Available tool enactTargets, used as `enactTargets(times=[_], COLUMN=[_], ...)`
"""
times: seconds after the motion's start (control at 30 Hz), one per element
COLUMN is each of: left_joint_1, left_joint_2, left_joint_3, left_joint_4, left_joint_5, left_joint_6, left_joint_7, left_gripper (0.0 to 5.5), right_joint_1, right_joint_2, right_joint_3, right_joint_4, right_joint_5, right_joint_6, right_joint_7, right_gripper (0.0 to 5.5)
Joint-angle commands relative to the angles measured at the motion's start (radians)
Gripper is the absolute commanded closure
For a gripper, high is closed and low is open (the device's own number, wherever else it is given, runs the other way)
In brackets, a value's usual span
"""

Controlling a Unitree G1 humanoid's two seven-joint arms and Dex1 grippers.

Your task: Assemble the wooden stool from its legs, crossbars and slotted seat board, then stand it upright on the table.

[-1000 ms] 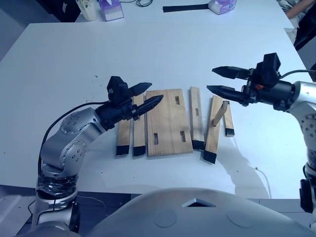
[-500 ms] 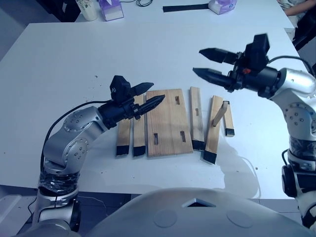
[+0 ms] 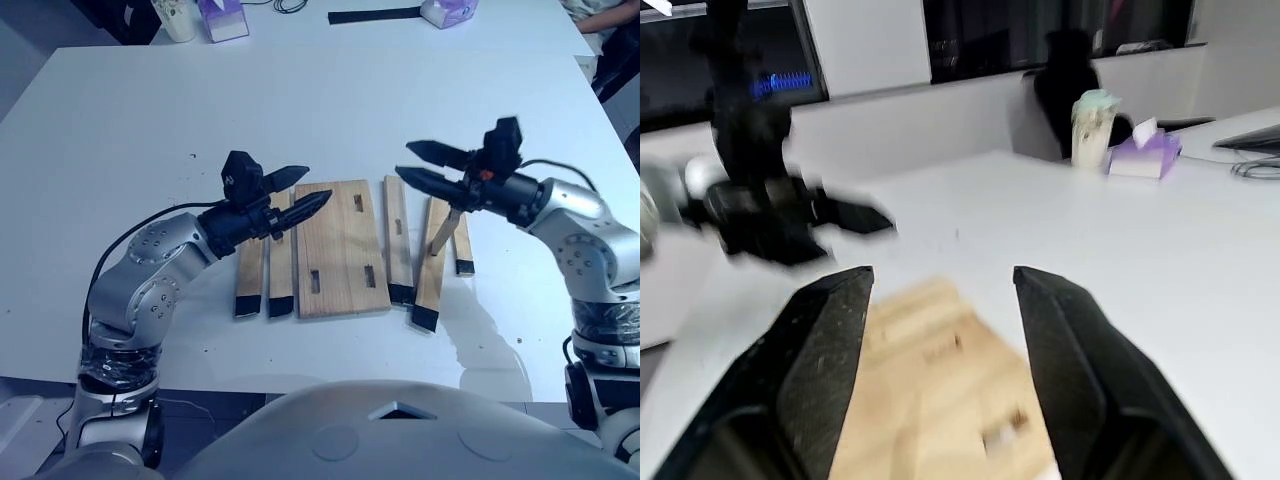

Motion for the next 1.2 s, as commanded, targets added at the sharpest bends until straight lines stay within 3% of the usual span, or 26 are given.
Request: enactTargets(times=[0.03, 0.13, 0.3, 0.47, 0.77, 1.1, 1.2], left_joint_1=[0.029, 0.054, 0.056, 0.028, 0.035, 0.09, 0.112], left_joint_2=[-0.007, -0.012, -0.012, -0.008, -0.008, -0.025, -0.03], left_joint_3=[0.013, 0.023, 0.021, 0.012, 0.012, 0.015, 0.016], left_joint_4=[-0.025, -0.035, -0.031, -0.018, -0.03, -0.062, -0.076], left_joint_5=[0.006, 0.005, 0.006, 0.007, 0.005, 0.016, 0.02], left_joint_6=[-0.003, -0.004, -0.003, 0.003, 0.008, -0.006, -0.012], left_joint_7=[0.019, 0.03, 0.027, 0.016, 0.018, 0.045, 0.057], left_gripper=[2.35, 2.35, 2.35, 2.35, 2.35, 2.35, 2.35], right_joint_1=[-0.022, 0.132, 0.306, 0.389, 0.434, 0.465, 0.509], right_joint_2=[-0.043, -0.172, -0.343, -0.332, -0.366, -0.47, -0.48], right_joint_3=[-0.061, -0.006, 0.201, 0.376, 0.416, 0.298, 0.199], right_joint_4=[-0.196, -0.326, -0.244, -0.062, 0.073, 0.047, -0.008], right_joint_5=[0.287, 0.283, -0.099, -0.413, -0.557, -0.497, -0.451], right_joint_6=[0.161, 0.215, 0.024, -0.244, -0.397, -0.392, -0.378], right_joint_7=[-0.071, 0.055, 0.258, 0.3, 0.374, 0.445, 0.411], right_gripper=[2.92, 2.92, 2.92, 2.92, 2.92, 2.92, 2.92])
